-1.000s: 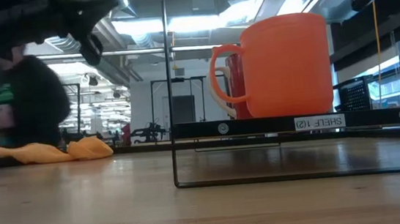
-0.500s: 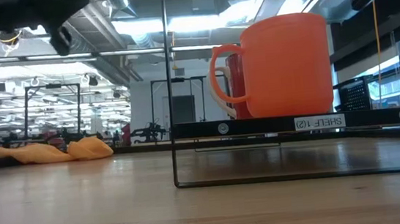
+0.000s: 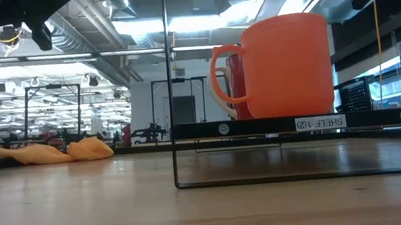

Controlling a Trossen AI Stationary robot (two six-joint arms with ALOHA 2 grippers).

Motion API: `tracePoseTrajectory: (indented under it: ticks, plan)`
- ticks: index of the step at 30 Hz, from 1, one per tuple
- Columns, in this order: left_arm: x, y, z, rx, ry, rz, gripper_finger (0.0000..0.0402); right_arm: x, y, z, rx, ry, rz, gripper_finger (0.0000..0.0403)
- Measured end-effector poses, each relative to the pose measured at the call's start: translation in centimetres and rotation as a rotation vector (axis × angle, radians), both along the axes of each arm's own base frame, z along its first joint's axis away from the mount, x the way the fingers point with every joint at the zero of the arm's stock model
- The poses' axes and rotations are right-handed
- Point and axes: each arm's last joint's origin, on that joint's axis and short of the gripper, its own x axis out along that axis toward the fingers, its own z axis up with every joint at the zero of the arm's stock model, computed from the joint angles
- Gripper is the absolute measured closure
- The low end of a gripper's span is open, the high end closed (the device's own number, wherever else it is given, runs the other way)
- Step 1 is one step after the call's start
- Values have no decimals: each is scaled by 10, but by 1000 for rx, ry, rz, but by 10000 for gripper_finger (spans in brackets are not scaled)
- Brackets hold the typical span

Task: Stack small to large cups/mugs on shelf
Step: Return to Home Position

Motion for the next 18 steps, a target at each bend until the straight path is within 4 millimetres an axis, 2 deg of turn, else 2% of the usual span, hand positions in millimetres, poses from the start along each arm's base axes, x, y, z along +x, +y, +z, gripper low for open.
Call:
tracePoseTrajectory:
  ticks: [3,8,14,18]
  plan:
    - [1,0,-2,12,-8,2,376,1,0,-1,-6,0,-4,293]
    - [3,0,-4,38,-54,-3,376,7,-1,-18,20,33,6,293]
    - [9,-1,-18,15,-23,-45,376,12,-2,-37,12,-68,12,293]
    - [11,-1,-22,10,-10,-57,376,12,-2,-38,10,-55,9,293]
